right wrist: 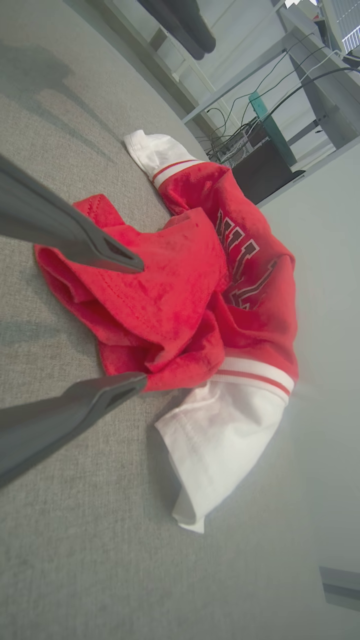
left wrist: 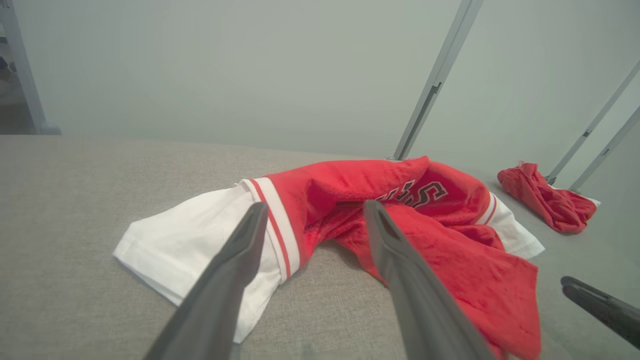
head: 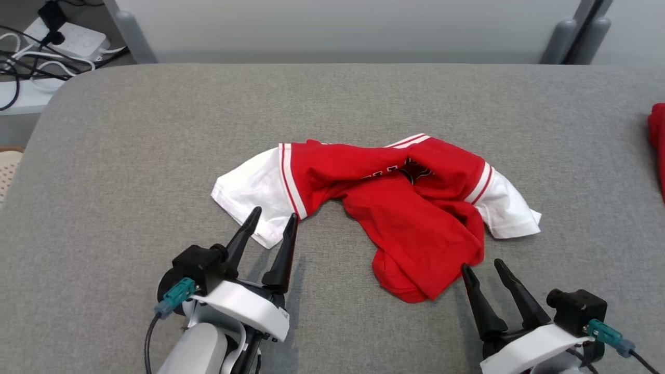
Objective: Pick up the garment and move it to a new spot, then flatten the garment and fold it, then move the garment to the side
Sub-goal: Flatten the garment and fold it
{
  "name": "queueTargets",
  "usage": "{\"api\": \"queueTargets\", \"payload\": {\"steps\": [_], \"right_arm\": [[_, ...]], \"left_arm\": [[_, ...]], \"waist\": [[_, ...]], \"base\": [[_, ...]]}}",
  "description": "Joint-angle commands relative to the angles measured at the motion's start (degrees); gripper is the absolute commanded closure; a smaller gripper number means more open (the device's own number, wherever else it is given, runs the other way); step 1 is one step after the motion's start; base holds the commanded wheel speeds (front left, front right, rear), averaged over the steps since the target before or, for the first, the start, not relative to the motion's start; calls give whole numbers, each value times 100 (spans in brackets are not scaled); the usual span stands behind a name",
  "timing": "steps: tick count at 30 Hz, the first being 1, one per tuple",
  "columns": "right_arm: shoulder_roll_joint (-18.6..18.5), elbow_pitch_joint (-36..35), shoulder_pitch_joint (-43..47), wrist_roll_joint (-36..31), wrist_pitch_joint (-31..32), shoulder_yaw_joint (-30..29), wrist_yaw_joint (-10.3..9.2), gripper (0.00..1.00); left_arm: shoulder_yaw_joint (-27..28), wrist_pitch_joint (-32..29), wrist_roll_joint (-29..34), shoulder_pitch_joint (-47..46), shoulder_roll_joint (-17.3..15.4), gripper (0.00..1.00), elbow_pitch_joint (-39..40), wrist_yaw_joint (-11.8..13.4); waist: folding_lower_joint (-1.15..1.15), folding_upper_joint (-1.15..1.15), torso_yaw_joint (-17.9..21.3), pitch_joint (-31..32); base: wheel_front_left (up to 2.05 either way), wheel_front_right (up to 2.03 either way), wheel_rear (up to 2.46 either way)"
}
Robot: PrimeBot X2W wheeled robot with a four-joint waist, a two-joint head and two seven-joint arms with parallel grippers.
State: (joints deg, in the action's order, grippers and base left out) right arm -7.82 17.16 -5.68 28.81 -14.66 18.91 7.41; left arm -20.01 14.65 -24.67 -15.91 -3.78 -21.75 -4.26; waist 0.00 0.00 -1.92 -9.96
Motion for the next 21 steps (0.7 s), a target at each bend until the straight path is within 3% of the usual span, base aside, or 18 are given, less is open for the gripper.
{"api": "queueTargets", "payload": {"steps": [1,10,11,12,13,14,15,21], "right_arm": [[-77,-16,-213,148,-34,117,8,0],[-230,719,-678,543,-34,307,8,0],[-235,763,-713,556,-34,311,8,12],[-240,801,-743,560,-34,319,8,50],[-245,842,-764,559,-34,326,8,61],[-256,885,-785,536,-34,323,8,88],[-272,925,-802,483,-34,306,8,100],[-462,638,-731,-47,-34,-213,8,100]], "left_arm": [[120,35,56,-13,-21,0,200,-39],[60,35,145,49,53,0,387,8],[58,35,150,56,58,0,401,7],[57,35,155,66,62,0,422,9],[54,35,161,77,66,0,441,15],[55,35,165,89,69,0,455,17],[56,35,169,100,71,0,464,18],[123,35,192,181,81,0,518,50]], "waist": [[0,0,-156,-1],[0,0,-637,22],[0,0,-670,22],[0,0,-697,26],[0,0,-719,31],[0,0,-735,34],[0,0,-749,37],[0,0,-698,75]], "base": [[0,0,0],[0,0,0],[0,0,0],[0,0,0],[0,0,0],[0,0,0],[0,0,0],[0,0,0]]}}
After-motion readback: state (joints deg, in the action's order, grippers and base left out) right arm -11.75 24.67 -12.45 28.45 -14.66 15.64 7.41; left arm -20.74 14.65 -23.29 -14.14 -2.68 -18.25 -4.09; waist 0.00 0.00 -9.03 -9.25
